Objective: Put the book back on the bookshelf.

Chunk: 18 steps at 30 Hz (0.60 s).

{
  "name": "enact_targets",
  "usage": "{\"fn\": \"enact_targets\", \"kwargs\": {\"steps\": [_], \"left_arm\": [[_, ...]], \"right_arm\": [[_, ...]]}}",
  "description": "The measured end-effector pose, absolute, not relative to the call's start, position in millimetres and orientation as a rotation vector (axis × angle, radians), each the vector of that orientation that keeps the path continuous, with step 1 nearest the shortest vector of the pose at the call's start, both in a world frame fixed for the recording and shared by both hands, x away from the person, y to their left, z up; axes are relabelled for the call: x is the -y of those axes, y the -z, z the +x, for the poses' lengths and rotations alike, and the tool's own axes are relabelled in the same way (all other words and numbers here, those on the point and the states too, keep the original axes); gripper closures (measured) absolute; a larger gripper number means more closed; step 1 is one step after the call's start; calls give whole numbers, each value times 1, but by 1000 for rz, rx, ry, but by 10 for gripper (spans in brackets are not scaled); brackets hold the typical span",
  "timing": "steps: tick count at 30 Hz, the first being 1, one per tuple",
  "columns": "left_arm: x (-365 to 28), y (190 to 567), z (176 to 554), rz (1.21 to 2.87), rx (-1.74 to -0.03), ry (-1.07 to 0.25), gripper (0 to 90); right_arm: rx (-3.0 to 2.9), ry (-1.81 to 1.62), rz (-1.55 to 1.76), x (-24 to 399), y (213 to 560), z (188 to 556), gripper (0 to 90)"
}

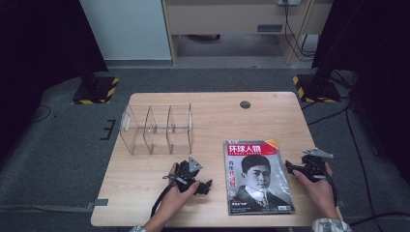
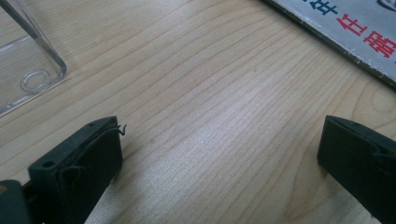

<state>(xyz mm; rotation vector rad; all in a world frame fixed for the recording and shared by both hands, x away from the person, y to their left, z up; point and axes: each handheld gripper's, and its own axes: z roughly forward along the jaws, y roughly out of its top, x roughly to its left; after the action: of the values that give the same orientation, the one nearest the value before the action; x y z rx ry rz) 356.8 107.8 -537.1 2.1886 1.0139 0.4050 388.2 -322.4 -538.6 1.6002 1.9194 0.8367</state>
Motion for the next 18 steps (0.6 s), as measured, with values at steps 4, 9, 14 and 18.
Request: {"fn": "enact_targets", "kwargs": {"steps": [4,9,14,18], "left_arm": [[-108,537,356,2189,-1013,-405,0],[-107,536,354,2182,-1010,-397,32],[-97,530,347,2168,-966,-363,49],[-83,526,340,2149,-930,-342,64]], "right_arm": [[-1903,-857,1622,325,538,388,139],[-1843,-913,1632,329,527,383,157],[-1871,-973,1568,320,516,378,145],[-1948,-1006,1519,308,516,379,117]]}}
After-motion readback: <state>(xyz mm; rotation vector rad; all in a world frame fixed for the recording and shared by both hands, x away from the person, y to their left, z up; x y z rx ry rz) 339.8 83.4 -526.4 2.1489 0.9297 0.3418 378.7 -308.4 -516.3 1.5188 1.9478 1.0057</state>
